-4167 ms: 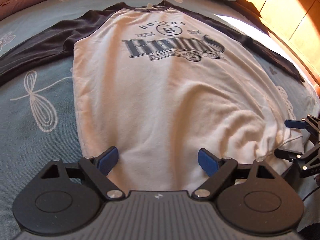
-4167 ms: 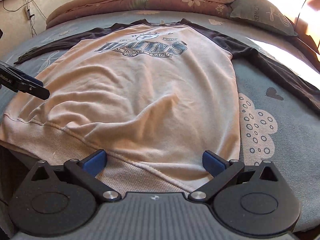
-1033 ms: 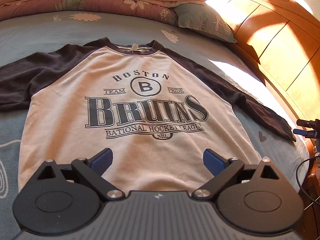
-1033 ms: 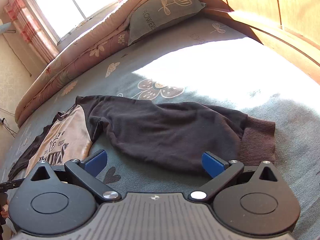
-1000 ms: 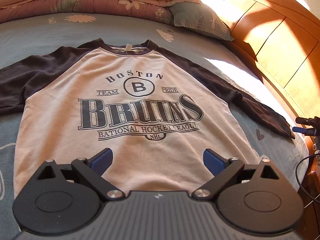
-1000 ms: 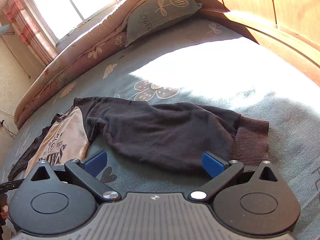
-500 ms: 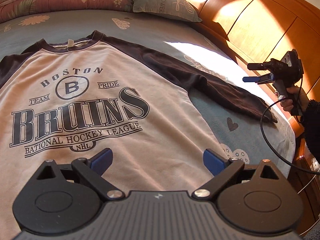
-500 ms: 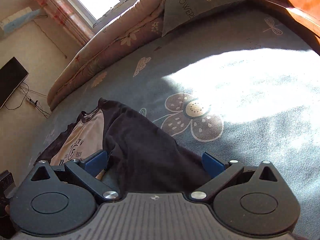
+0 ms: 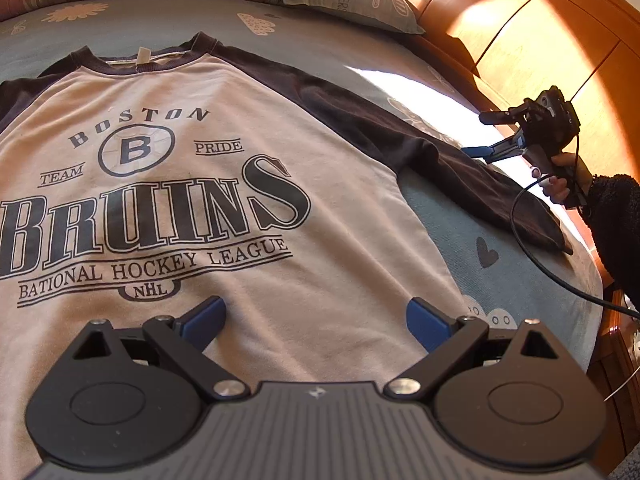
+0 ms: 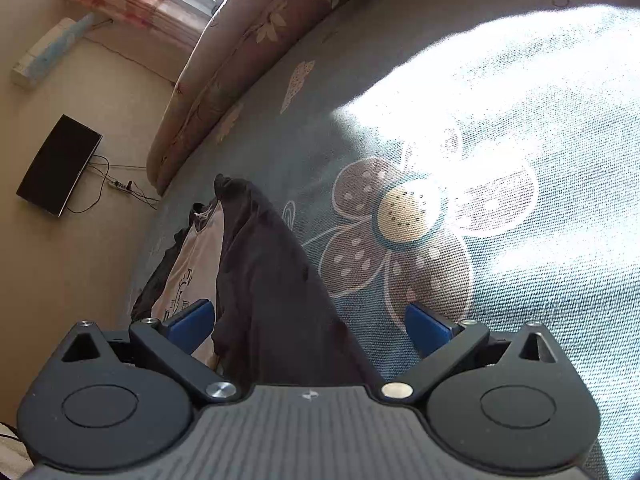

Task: Fold clothes

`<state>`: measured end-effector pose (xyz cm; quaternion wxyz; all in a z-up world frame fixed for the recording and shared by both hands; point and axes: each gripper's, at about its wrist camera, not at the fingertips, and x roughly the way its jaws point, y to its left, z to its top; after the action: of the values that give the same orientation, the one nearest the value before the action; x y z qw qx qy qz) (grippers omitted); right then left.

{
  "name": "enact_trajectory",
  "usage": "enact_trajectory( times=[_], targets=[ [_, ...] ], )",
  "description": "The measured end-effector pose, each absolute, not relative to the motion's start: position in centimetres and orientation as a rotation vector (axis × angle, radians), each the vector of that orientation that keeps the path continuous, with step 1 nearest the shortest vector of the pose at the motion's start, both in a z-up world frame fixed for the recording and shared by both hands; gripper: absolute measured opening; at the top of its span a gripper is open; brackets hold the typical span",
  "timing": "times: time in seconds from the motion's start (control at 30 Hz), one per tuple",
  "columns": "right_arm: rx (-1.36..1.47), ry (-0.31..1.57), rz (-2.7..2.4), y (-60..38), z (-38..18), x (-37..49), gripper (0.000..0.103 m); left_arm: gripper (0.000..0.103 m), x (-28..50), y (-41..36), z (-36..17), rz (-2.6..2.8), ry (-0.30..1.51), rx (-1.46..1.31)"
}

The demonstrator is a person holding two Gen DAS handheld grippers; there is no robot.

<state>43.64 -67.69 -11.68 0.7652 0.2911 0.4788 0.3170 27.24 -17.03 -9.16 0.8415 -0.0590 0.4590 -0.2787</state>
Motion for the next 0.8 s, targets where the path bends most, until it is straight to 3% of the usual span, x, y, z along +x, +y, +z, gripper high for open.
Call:
enact_trajectory(
  times=[0.2, 0.47, 0.8],
  targets=[
    [0.634, 1.151, 0.775, -69.6, -11.5, 39.3, 0.103, 0.097, 27.4, -16.7, -9.4, -0.579, 0.972, -0.146],
    [0.676, 1.106, 0.811, -67.8, -12.3, 42.9, 0.103, 0.097, 27.3, -16.9, -9.3, -0.571, 0.976, -0.145],
    [0.717, 1.125, 0.849, -69.4, -12.6, 39.6, 0.101, 0.097, 27.2, -16.5, -9.6, -0.59, 0.959, -0.162]
  ],
)
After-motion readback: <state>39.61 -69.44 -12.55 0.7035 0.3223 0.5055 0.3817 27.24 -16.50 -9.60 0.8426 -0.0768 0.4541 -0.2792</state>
